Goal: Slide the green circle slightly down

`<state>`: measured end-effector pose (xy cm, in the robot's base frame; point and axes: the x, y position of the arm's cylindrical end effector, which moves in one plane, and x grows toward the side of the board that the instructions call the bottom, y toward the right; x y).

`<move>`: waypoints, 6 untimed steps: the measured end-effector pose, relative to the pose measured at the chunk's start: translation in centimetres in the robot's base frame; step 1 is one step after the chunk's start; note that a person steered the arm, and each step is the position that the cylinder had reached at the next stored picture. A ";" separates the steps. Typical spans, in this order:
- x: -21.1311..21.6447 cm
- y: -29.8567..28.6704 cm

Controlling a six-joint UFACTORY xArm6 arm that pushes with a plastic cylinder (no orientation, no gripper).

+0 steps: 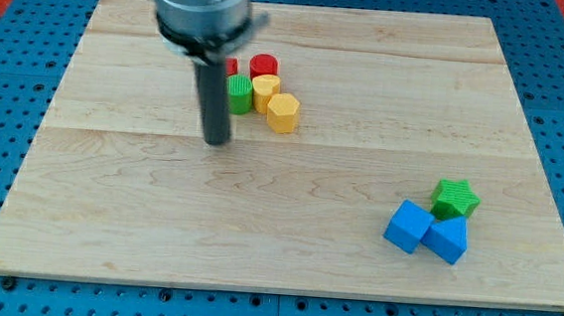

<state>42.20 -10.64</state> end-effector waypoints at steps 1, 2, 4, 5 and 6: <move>-4.3 -2.8; -6.6 2.3; -5.2 7.3; -0.3 7.2; -0.9 1.7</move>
